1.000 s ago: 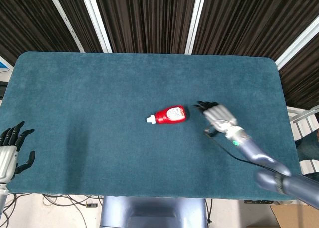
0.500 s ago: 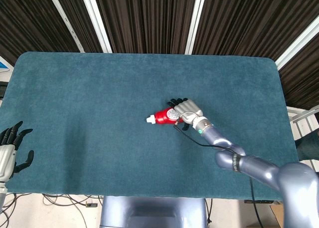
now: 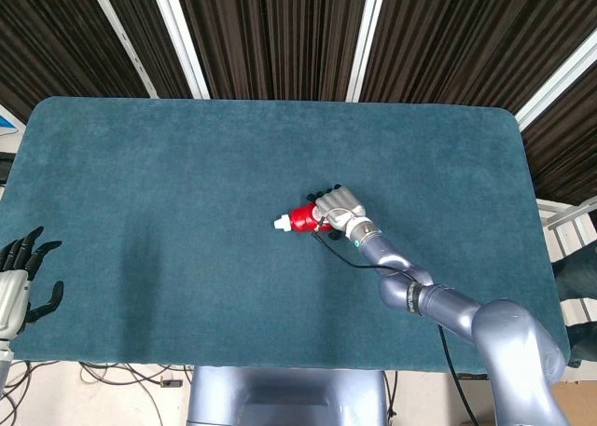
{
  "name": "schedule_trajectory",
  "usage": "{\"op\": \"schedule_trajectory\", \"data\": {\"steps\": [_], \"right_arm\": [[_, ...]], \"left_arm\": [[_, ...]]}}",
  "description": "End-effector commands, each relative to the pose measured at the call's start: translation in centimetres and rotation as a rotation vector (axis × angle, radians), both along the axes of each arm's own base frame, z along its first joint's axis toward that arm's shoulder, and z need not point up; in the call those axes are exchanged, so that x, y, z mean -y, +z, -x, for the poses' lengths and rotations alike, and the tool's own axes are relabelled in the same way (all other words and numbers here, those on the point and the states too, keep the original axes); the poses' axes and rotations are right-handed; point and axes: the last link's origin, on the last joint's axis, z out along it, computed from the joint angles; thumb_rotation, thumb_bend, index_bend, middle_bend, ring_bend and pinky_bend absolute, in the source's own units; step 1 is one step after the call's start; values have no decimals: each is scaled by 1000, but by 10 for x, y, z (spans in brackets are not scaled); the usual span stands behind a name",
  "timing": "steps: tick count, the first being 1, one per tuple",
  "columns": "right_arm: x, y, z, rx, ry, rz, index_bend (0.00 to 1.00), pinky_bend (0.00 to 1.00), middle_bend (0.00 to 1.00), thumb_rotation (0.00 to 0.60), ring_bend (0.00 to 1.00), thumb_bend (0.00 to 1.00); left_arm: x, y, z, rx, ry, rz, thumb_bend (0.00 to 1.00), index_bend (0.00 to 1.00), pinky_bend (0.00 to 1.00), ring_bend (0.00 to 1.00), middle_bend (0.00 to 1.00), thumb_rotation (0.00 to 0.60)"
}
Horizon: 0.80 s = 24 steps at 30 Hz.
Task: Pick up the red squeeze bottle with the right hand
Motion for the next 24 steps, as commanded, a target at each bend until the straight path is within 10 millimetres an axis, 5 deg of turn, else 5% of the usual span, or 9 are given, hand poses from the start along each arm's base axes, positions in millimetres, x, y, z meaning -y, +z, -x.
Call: {"op": "schedule_trajectory", "data": {"steps": [1, 7, 14, 24], "right_arm": [[0, -3, -2, 12, -5, 4, 289, 213, 351, 600, 378, 467], [-2, -3, -3, 58, -14, 13, 430, 326, 477, 600, 524, 631], [-6, 16, -6, 194, -72, -14, 455, 333, 498, 600, 540, 642], [-17, 111, 5, 549, -144, 75, 455, 343, 501, 600, 532, 632]], "left_arm": [[0, 0, 0, 3, 1, -1, 450, 167, 0, 0, 0, 600], [0, 0, 0, 6, 6, 5, 453, 167, 0, 0, 0, 600], [0, 0, 0, 9, 4, 4, 452, 167, 0, 0, 0, 600], [0, -1, 0, 3, 3, 5, 452, 167, 0, 0, 0, 600]]}}
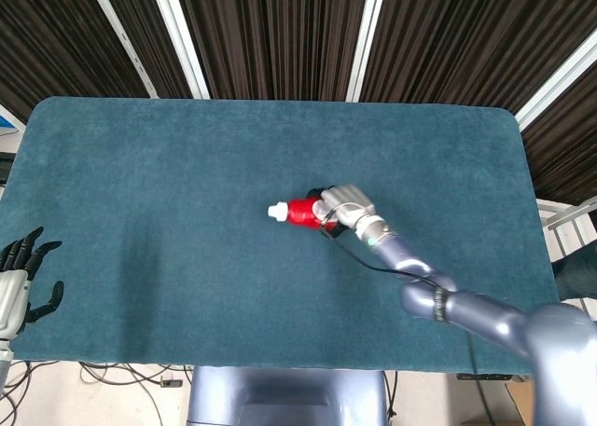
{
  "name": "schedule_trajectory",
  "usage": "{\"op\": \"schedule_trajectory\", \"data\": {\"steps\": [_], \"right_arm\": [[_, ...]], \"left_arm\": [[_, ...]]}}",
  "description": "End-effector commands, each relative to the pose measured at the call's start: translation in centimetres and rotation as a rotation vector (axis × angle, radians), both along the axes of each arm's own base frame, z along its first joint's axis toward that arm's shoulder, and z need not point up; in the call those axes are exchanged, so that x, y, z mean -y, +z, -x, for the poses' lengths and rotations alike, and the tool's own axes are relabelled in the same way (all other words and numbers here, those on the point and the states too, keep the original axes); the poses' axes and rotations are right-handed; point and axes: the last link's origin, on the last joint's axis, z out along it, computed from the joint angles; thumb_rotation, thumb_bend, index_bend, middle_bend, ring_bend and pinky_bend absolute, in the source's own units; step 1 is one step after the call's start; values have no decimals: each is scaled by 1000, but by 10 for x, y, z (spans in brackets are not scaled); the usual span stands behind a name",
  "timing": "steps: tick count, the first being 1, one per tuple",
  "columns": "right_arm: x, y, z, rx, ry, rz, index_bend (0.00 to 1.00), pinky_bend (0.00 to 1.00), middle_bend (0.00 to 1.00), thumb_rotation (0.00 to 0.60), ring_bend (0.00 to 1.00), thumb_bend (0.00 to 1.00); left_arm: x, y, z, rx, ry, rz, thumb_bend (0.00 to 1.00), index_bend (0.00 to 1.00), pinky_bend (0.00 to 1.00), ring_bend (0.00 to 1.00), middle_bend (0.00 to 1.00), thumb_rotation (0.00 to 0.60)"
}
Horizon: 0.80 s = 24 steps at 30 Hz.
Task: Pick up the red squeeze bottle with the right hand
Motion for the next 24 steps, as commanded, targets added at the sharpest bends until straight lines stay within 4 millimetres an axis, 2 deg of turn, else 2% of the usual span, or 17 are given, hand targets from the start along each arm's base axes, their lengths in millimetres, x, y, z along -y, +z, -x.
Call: {"op": "schedule_trajectory", "data": {"steps": [1, 7, 10, 13, 17, 24], "right_arm": [[-5, 59, 12, 186, -45, 74, 455, 342, 501, 600, 532, 632], [-26, 125, 37, 400, -80, 138, 455, 340, 501, 600, 532, 625], [-43, 160, 51, 527, -80, 151, 454, 339, 501, 600, 532, 624], [-54, 184, 61, 629, -69, 150, 454, 339, 499, 600, 532, 620], [-65, 210, 75, 748, -49, 141, 455, 339, 492, 600, 532, 615], [-73, 225, 84, 805, -10, 117, 454, 339, 487, 600, 528, 586]], "left_arm": [[0, 0, 0, -1, 0, 1, 452, 167, 0, 0, 0, 600], [1, -1, 0, -5, 1, -4, 452, 167, 0, 0, 0, 600], [1, -1, -1, -7, -2, -8, 452, 167, 0, 0, 0, 600], [1, -1, -1, -9, -2, -9, 452, 167, 0, 0, 0, 600], [1, -2, -1, -10, -5, -11, 452, 167, 1, 0, 0, 600], [1, -1, -1, -11, -7, -14, 452, 167, 1, 0, 0, 600]]}}
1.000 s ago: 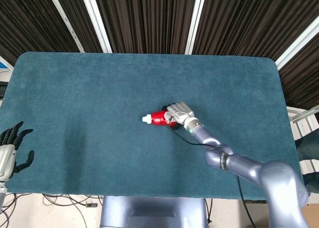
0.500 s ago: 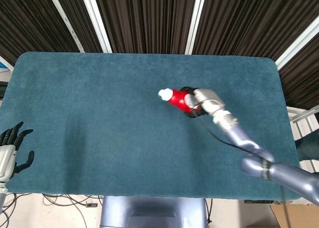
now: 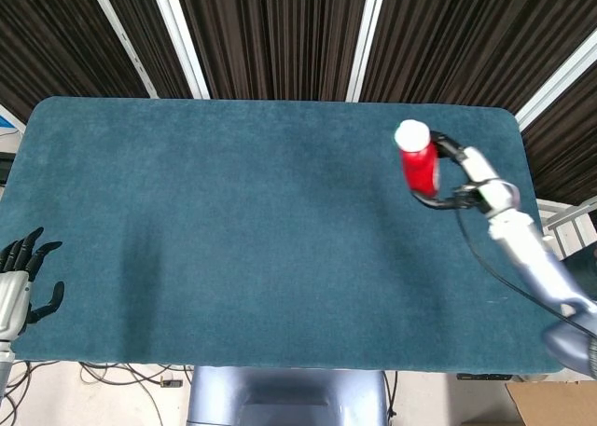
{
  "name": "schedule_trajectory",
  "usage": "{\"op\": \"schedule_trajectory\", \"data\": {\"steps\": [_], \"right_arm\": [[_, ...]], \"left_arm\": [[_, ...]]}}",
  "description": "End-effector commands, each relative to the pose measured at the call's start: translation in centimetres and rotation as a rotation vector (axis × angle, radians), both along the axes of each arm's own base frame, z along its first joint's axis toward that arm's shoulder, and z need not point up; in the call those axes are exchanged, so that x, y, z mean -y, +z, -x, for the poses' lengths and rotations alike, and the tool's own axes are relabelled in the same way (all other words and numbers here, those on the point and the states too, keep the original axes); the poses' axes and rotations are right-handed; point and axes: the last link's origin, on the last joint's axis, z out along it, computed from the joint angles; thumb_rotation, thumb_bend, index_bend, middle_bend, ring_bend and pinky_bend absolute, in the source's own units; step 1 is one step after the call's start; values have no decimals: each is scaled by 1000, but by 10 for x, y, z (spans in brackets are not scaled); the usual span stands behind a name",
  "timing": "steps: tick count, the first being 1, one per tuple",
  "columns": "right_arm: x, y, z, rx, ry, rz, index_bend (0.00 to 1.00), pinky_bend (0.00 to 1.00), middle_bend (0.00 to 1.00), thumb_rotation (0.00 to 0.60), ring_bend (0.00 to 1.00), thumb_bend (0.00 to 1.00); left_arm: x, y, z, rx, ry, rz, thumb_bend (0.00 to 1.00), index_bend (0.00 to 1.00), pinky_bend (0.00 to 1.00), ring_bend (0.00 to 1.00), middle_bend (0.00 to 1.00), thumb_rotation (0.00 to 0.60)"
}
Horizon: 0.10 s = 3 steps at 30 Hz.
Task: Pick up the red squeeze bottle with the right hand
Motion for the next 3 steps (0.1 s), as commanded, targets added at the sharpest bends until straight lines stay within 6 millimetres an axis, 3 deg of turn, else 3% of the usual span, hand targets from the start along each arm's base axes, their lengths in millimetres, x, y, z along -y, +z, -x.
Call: {"op": "schedule_trajectory", "data": {"steps": [1, 3], "right_arm": [[-9, 13, 11, -7, 20, -1, 454, 339, 487, 600, 528, 578], [-9, 12, 12, -17, 22, -5, 454, 339, 486, 600, 529, 574]], "left_arm": [[0, 0, 0, -2, -1, -1, 452, 167, 1, 0, 0, 600], [0, 0, 0, -2, -1, -1, 452, 167, 1, 0, 0, 600]]}}
